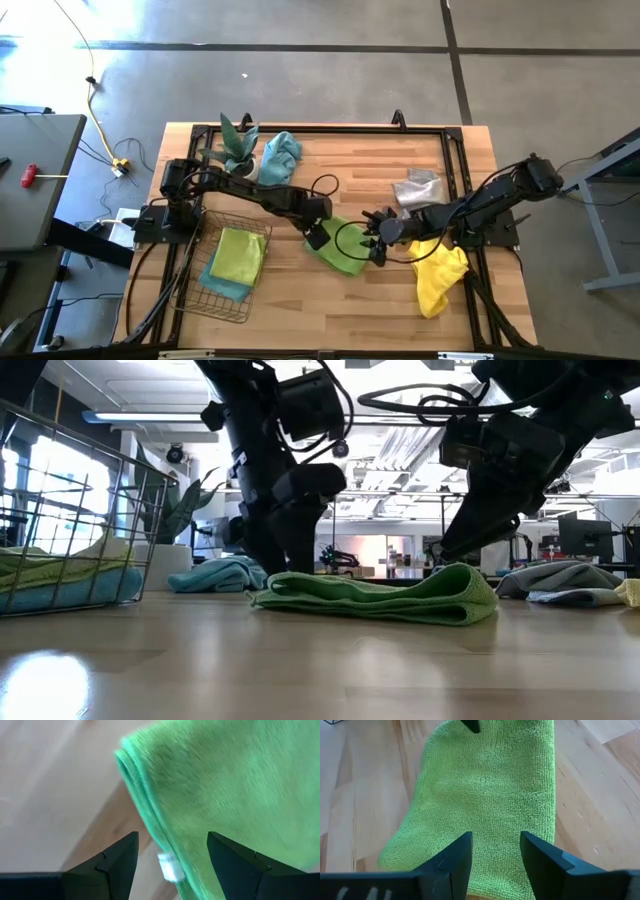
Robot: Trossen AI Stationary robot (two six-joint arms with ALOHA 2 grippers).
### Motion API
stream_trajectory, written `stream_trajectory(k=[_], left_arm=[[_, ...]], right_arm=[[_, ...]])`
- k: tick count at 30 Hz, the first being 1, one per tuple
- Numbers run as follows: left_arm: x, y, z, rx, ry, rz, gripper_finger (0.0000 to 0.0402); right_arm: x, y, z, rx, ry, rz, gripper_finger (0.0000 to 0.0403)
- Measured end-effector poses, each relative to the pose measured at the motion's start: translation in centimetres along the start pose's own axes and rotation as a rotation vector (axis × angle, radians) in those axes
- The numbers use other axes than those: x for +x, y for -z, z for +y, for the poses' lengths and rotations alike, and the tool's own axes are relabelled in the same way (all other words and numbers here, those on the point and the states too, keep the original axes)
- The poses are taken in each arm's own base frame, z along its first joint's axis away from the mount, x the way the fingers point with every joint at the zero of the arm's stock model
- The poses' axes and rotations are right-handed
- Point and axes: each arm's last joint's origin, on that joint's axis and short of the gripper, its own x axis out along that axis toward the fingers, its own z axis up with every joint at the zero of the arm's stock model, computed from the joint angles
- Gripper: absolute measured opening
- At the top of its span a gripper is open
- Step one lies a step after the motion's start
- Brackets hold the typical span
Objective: Fold microfiber towels
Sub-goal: Put the green microfiber towel into the wire basket
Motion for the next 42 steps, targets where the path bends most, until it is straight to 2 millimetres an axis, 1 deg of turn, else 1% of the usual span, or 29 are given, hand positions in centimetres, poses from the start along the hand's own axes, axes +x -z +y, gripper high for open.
stream_trajectory(k=[3,14,17,20,23,26,28,31,36,39,42], left_arm=[[0.0,-0.1,0.1,-0.037,-0.029,-0.029,0.0227],[0.0,0.0,0.1,-0.100,-0.019,-0.008,0.0229],[0.0,-0.1,0.3,-0.129,-0.026,-0.010,0.0245],[0.0,-0.4,0.5,-0.157,-0.006,-0.012,0.0272],[0.8,-0.7,0.4,-0.182,0.045,0.007,0.0291],[1.7,-0.8,0.4,-0.218,0.077,0.026,0.0296],[2.1,-0.8,0.5,-0.236,0.078,0.039,0.0296],[2.3,-0.8,0.4,-0.263,0.093,0.033,0.0296],[2.2,-0.9,-0.8,-0.273,0.181,0.008,0.0291],[2.3,-1.0,-1.5,-0.253,0.232,-0.012,0.0276],[2.4,-0.9,-1.8,-0.230,0.271,-0.003,0.0247]], right_arm=[[0.0,0.0,0.0,0.000,0.000,0.000,0.0158],[0.0,0.0,0.0,0.000,-0.001,0.001,0.0158],[0.0,0.0,0.0,0.000,-0.001,0.001,0.0158],[0.0,0.0,0.0,0.000,-0.001,0.001,0.0158],[0.0,0.0,0.0,0.000,-0.001,0.001,0.0158],[0.0,0.0,0.0,0.000,-0.001,0.001,0.0158],[0.0,0.0,0.0,0.000,-0.001,0.001,0.0158],[0.0,0.0,0.0,0.000,-0.001,0.001,0.0158],[0.0,0.0,0.0,0.000,-0.001,0.001,0.0158],[0.0,0.0,0.0,0.000,-0.001,0.001,0.0158],[0.0,0.0,0.0,0.000,-0.001,0.001,0.0158]])
